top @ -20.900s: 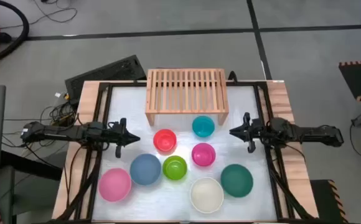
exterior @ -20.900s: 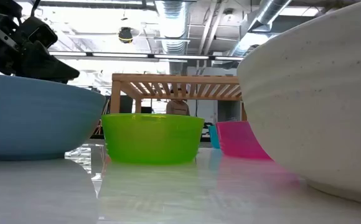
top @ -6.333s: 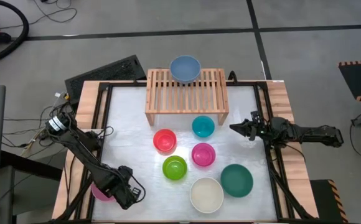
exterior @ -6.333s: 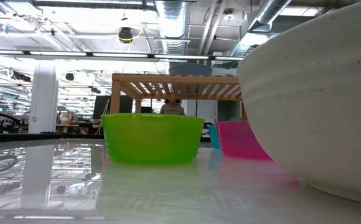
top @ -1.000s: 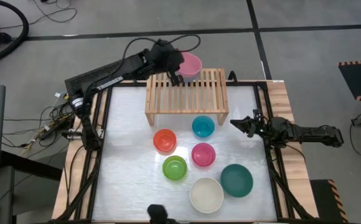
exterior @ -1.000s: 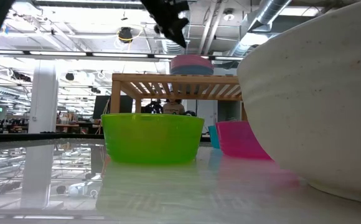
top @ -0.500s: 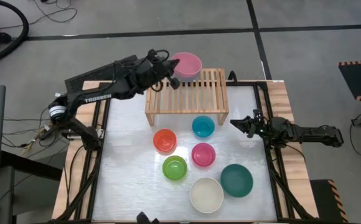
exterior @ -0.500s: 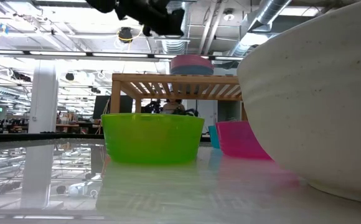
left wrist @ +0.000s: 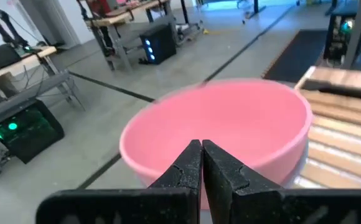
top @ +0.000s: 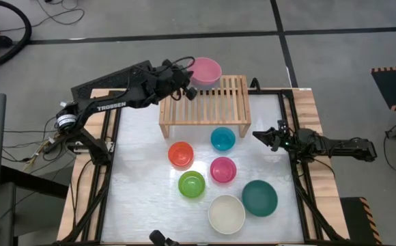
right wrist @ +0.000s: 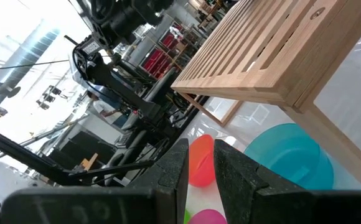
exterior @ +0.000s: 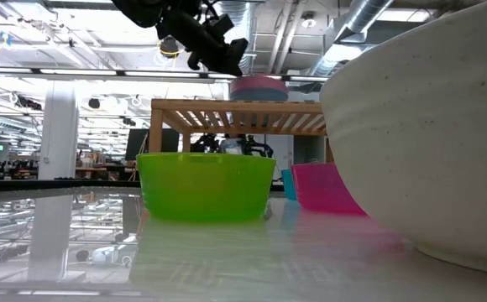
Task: Place and stack bowls onto a shelf
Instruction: Stack the left pink bowl on top of the blue bowl on the shelf, then stack the white bowl on top of the pink bowl on the shelf
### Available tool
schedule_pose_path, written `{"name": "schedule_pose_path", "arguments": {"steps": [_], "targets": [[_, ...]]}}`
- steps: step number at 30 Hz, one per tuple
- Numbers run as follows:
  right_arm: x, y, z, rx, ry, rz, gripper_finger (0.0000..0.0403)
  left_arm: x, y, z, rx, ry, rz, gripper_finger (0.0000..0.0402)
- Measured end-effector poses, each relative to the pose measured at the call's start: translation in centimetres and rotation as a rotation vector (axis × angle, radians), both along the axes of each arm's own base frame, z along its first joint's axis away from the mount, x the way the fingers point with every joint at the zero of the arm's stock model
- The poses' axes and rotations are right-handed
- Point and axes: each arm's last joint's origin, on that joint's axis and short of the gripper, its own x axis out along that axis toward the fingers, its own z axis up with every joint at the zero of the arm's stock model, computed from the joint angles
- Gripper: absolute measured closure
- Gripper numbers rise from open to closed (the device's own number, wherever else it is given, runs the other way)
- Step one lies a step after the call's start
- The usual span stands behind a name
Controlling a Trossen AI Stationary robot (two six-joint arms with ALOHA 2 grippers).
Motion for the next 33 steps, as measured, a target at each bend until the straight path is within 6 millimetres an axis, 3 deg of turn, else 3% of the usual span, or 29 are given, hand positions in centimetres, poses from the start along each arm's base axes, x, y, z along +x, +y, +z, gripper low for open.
{"name": "schedule_pose_path", "arguments": {"steps": [9,14,18,21,28,33], "targets": [[0.0,0.0,0.0,0.002,0.0,-0.001,0.03,0.2,0.2,-0.5,-0.013,0.011,0.013,0.0401],[0.0,0.0,0.0,0.002,0.0,0.0,0.03,-0.8,-1.5,2.4,0.034,-0.048,-0.005,0.0401],[0.0,0.0,0.0,0.002,0.0,0.0,0.03,-2.1,-4.2,5.4,0.038,-0.065,-0.164,0.0401],[0.0,0.0,0.0,-0.002,0.001,0.0,0.03,-3.3,-6.9,6.4,-0.026,0.012,-0.32,0.0395],[0.0,0.0,0.0,-0.003,0.001,0.0,0.03,-5.2,-12.7,4.1,-0.301,0.33,-0.652,0.0325],[0.0,0.0,0.0,-0.005,0.002,0.0,0.03,-3.2,-16.8,2.5,-0.331,0.414,-0.905,0.027]]}}
